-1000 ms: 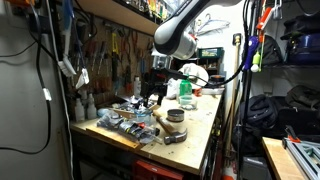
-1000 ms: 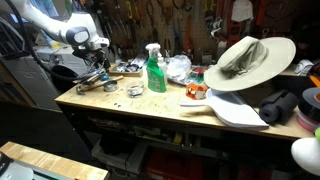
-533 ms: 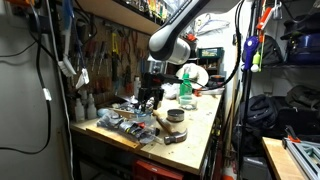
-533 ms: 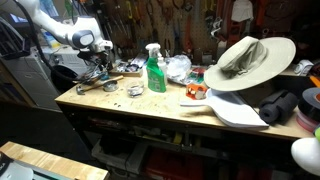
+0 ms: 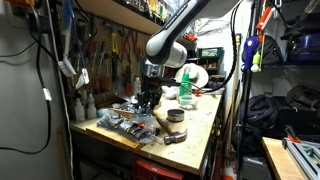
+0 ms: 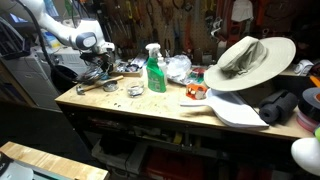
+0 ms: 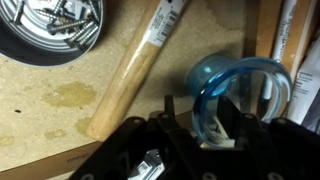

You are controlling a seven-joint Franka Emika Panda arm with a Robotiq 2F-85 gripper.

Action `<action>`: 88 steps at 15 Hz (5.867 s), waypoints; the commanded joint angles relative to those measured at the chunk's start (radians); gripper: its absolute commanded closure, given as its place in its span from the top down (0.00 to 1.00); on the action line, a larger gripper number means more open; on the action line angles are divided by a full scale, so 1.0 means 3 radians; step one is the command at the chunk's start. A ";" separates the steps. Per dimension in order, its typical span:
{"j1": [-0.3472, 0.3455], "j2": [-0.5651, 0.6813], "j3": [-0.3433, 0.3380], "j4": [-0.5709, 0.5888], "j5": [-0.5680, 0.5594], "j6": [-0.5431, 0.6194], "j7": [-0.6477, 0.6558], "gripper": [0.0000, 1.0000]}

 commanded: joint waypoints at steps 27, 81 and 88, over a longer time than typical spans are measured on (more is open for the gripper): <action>-0.0504 -0.0628 -0.0334 -0.0375 0.0012 -0.0311 0.0023 0.03; -0.0131 -0.0917 0.0017 -0.1200 -0.1285 -0.0202 -0.1241 1.00; -0.0119 -0.0861 0.0037 -0.1170 -0.1317 -0.0156 -0.1210 0.49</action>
